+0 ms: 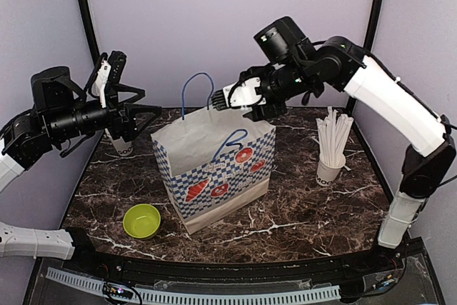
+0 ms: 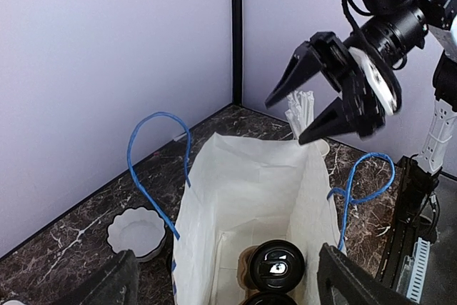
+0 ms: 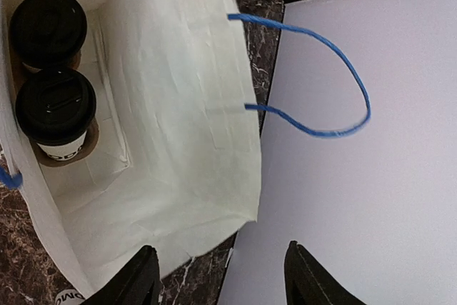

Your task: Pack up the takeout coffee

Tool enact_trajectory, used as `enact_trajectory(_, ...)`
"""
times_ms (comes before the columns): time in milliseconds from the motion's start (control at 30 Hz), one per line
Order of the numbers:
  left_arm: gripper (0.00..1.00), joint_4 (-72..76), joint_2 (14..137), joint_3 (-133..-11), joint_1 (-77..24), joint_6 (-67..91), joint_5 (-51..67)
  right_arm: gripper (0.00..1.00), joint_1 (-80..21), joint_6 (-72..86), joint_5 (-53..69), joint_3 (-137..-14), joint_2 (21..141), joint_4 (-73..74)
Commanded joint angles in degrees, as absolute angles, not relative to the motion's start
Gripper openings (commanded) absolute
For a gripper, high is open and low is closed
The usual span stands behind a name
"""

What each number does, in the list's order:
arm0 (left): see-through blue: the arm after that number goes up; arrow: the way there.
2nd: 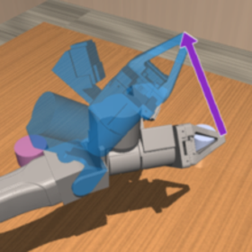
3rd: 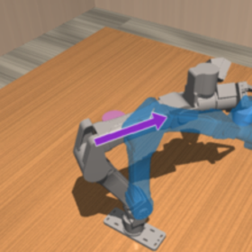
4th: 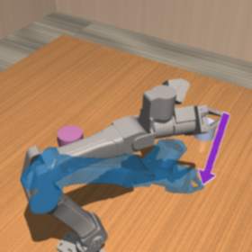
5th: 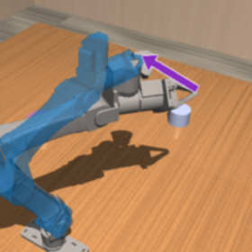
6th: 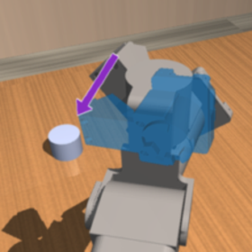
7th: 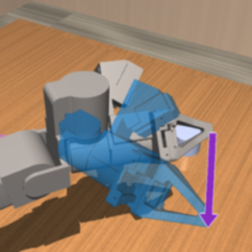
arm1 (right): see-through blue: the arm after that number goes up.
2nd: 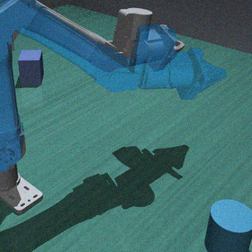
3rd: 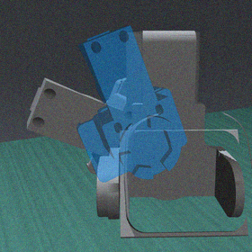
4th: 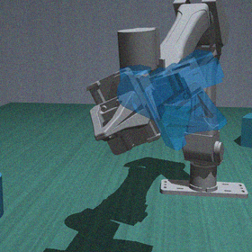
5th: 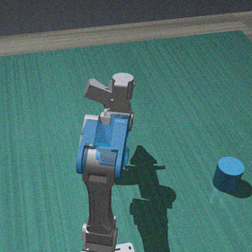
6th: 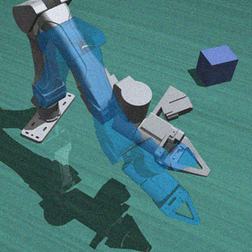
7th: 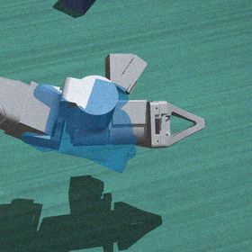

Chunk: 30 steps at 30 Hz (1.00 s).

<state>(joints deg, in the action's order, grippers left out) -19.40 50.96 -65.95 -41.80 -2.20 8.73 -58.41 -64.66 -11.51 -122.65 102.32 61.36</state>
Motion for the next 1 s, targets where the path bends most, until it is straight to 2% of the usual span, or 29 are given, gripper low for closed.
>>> enact_trajectory(0, 0.89, -16.48, 50.9, -65.48, -42.01, -2.54, 9.27, 0.59, -46.46, -55.87, -3.42, -121.64, 93.09, 61.3)
enact_trajectory(133, 0.89, -16.05, 51.39, -65.65, -42.0, -2.64, 9.38, 0.55, -31.35, -50.42, 7.33, -113.73, 86.52, 61.66)
enact_trajectory(267, 0.89, -15.2, 51.42, -65.58, -41.96, -2.42, 9.54, 0.5, -15.05, -44.74, 17.0, -96.99, 77.45, 54.81)
enact_trajectory(367, 0.89, -14.8, 51.88, -65.89, -41.96, -2.56, 9.64, 0.43, -8.34, -40.18, 20.0, -86.24, 72.78, 50.11)
enact_trajectory(500, 0.89, -15.16, 52.74, -66.57, -42.01, -2.82, 10.06, 0.38, -1.54, -33.0, 25.4, -81.35, 71.43, 48.51)
enact_trajectory(600, 0.89, -15.0, 52.68, -66.22, -41.94, -2.54, 10.25, 0.36, 1.95, -29.16, 26.59, -79.5, 71.38, 46.79)
enact_trajectory(700, 0.89, -14.74, 52.45, -65.76, -41.98, -2.39, 10.24, 0.4, 2.46, -27.98, 28.45, -78.86, 72.16, 45.04)
enact_trajectory(867, 0.89, -14.3, 52.39, -65.4, -41.99, -2.1, 10.45, 0.41, 2.46, -25.48, 32.78, -81.57, 76.27, 43.72)
enact_trajectory(967, 0.89, -14.39, 52.34, -65.39, -41.94, -1.71, 10.65, 0.45, 2.38, -25.02, 34.7, -83.53, 79.08, 43.36)
